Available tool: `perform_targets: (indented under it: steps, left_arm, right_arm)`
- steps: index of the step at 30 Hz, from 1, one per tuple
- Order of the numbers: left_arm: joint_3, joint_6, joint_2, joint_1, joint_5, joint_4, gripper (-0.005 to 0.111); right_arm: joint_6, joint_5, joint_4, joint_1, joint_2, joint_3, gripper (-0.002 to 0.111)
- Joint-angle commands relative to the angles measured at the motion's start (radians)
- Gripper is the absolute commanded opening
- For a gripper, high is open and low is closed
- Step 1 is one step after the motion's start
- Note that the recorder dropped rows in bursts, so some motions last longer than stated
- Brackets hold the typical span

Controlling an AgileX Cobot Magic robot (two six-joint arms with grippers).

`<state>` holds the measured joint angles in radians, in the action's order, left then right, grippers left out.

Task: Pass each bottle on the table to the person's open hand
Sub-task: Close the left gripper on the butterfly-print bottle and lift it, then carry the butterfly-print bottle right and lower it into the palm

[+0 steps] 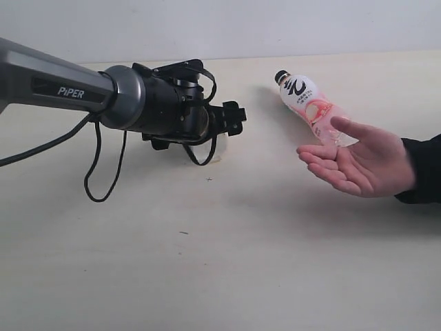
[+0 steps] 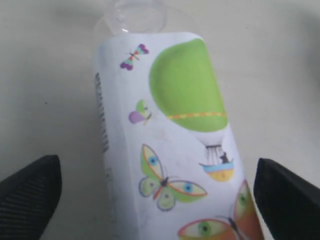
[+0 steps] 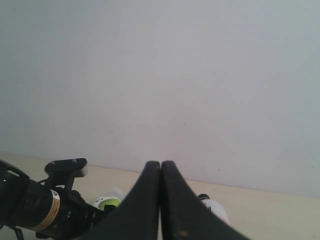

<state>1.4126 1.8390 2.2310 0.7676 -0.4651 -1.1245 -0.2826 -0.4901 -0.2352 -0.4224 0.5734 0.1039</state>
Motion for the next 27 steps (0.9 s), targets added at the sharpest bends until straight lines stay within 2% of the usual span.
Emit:
perform_targets:
  steps: [1,4,11,18,22,27]
  left_arm:
    - [0.006,-0.018,-0.004,-0.001,-0.033,0.004,0.087]
    - [0.006,-0.029,-0.004,-0.001,-0.033,0.004,0.065]
    - [0.006,-0.034,-0.004,-0.001,-0.036,0.004,0.000]
    - [0.006,-0.060,-0.026,0.011,-0.093,0.011,0.000]
    - [0.006,-0.086,-0.065,0.045,-0.161,-0.005,0.000]
    - [0.006,-0.107,-0.122,0.093,-0.159,-0.010,0.000]
  right_arm:
    - [0.000,-0.004,-0.002,0.003,-0.003,-0.002,0.000]
    - [0.000,-0.004,-0.002,0.003,-0.003,-0.002,0.000]
    - [0.000,-0.004,-0.002,0.003,-0.003,-0.002,0.000]
    - [0.000,-0.004,-0.002,0.003,-0.003,-0.002,0.000]
    - [0.000,-0.004,-0.002,0.003,-0.003,-0.002,0.000]
    - [0.000,-0.004,-0.002,0.003,-0.003,-0.002,0.000]
